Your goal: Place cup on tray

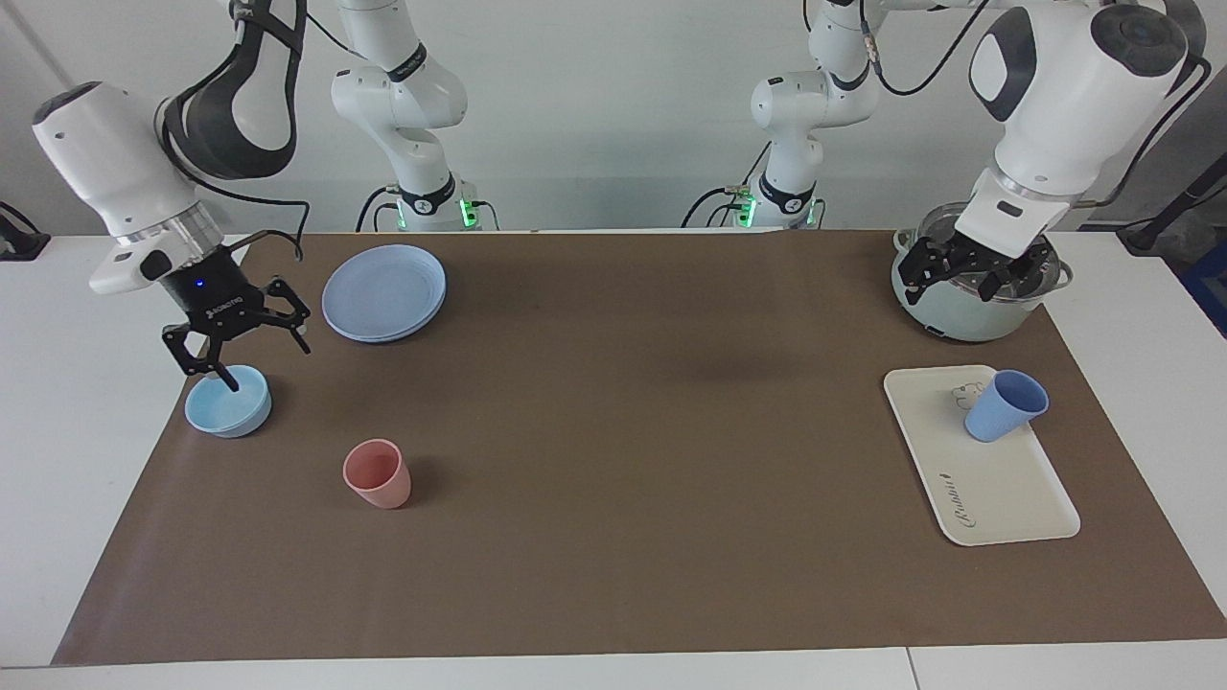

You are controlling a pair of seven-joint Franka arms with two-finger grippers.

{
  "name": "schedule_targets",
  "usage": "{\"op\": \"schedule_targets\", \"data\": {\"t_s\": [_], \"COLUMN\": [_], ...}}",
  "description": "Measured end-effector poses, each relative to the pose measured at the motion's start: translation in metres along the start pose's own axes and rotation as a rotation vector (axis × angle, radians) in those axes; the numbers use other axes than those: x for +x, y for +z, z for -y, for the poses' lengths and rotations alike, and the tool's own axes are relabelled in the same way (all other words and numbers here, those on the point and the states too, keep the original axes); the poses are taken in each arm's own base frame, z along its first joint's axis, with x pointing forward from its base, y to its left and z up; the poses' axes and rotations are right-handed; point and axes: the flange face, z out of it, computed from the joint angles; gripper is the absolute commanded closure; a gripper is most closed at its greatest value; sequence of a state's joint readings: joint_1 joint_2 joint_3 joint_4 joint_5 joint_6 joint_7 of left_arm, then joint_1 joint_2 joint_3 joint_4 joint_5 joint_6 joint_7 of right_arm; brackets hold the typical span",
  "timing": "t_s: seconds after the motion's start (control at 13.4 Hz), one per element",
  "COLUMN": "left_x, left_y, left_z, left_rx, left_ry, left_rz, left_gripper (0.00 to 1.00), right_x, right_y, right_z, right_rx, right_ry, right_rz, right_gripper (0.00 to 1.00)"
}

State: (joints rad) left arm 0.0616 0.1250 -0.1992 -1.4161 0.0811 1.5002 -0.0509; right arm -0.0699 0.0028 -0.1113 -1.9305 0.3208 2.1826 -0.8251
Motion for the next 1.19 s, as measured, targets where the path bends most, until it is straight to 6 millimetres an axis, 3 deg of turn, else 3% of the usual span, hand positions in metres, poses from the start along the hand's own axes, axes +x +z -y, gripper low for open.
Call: {"op": "schedule_targets", "data": {"t_s": [0.22,0.45,0.82,1.19], "left_x": [-0.020,-0.025,-0.024,-0.024], "left_y": [-0.019,-0.020,-0.018,-0.018], "left_z": [-0.013,-0.013,-0.012,-0.012], "left_rx": [0.007,-0.008,-0.046,-0.049], "left_ry": [0.019,0.016,0.011,0.011], "left_rz": [0.004,0.007,0.011,0.009], "left_gripper": [0.00,0.00,0.00,0.00], "right_x": [0.007,0.007,0.008,0.015], "right_y": [-0.031,-0.069,-0.137,-0.138], "right_z": [0.005,0.014,0.029,0.040], "right_rx": [-0.033,-0.055,-0.128,-0.150], "right_ry": [0.239,0.453,0.492,0.464], "right_rz": [0.095,0.221,0.394,0.418], "right_gripper": [0.00,0.00,0.00,0.00]}}
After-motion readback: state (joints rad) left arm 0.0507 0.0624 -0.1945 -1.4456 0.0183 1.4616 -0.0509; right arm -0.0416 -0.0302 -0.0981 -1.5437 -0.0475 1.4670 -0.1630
